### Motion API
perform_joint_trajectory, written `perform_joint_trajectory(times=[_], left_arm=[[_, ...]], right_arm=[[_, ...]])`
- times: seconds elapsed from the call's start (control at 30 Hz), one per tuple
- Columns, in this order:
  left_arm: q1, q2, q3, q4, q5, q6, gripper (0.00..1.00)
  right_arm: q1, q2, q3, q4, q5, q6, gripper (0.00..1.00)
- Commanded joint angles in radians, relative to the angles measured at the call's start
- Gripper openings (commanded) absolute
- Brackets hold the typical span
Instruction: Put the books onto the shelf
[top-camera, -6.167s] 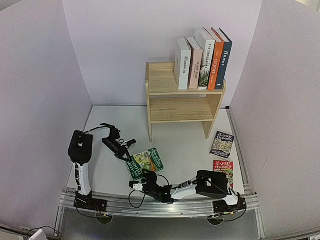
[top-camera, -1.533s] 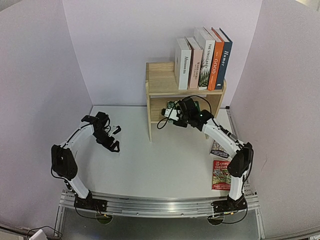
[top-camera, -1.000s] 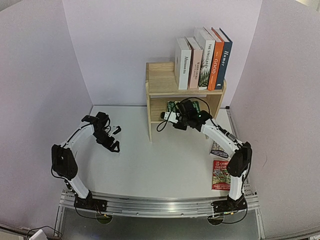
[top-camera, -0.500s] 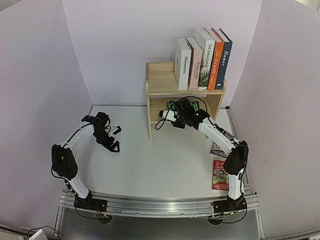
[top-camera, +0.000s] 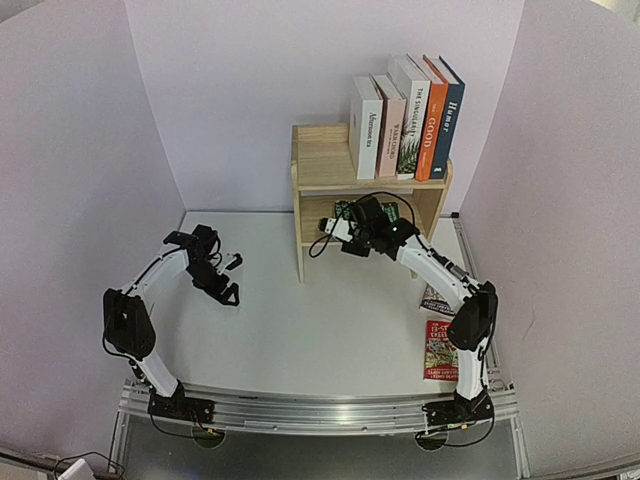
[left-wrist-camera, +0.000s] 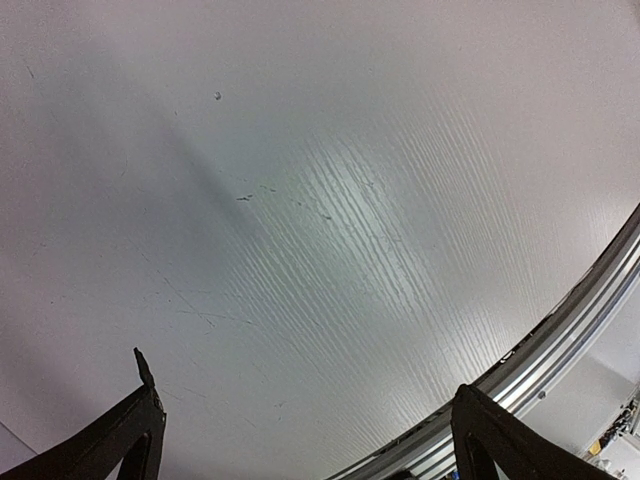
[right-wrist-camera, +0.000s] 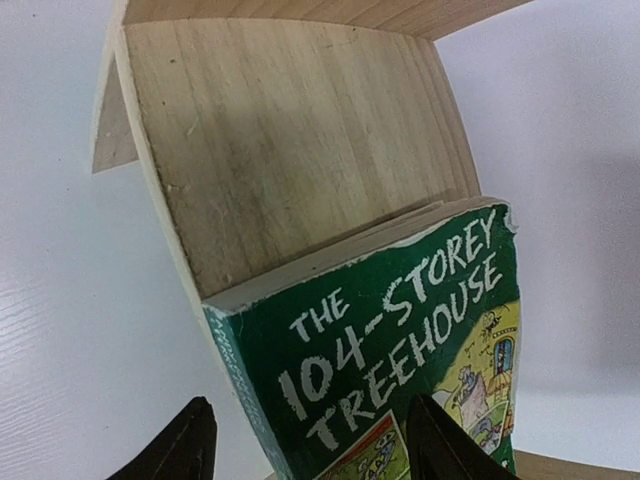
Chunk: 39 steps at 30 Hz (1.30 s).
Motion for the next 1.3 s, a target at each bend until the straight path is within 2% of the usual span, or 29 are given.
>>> perform_joint_trajectory(times=[0.0,0.13,0.3,0.43,0.6,0.73,0.83,0.93,1.03,1.17,1.27], left_arm=[[0.000,-0.033,-0.001,0.000,0.009,0.020,1.00],[0.000,-0.051,-0.004,0.008,0.022,0.027,1.00],[0.000,-0.061,-0.011,0.013,0.038,0.032,1.00],[0.000,-0.063,-0.011,0.013,0.051,0.034,1.00],[0.000,-0.059,0.001,0.011,0.061,0.034,1.00],[-0.001,-0.063,0.006,0.007,0.064,0.035,1.00],[0.000,-0.078,-0.001,0.007,0.062,0.038,1.00],[0.000,-0.094,-0.011,0.010,0.058,0.043,1.00],[0.000,-0.107,-0.015,0.011,0.055,0.047,1.00],[-0.001,-0.117,-0.017,0.012,0.058,0.052,1.00],[0.000,-0.122,-0.018,0.013,0.059,0.054,1.00]], right_arm=[[0.077,-0.164,-0.050,0.008,0.068,0.212,0.67],[0.083,-0.335,-0.237,0.011,0.058,0.499,0.71],[0.051,-0.553,-0.602,-0.014,0.135,0.858,0.78],[-0.052,-0.726,-0.810,-0.150,0.158,1.177,0.81],[-0.303,-0.773,-0.944,-0.363,0.110,1.436,0.82],[-0.568,-0.730,-1.046,-0.371,0.013,1.501,0.83],[-0.696,-0.710,-1.107,-0.309,-0.025,1.506,0.83],[-0.816,-0.699,-1.193,-0.206,-0.145,1.503,0.83],[-0.874,-0.649,-1.253,-0.127,-0.218,1.494,0.83],[-0.882,-0.569,-1.290,-0.040,-0.342,1.464,0.83],[-0.883,-0.512,-1.296,-0.010,-0.352,1.445,0.82]])
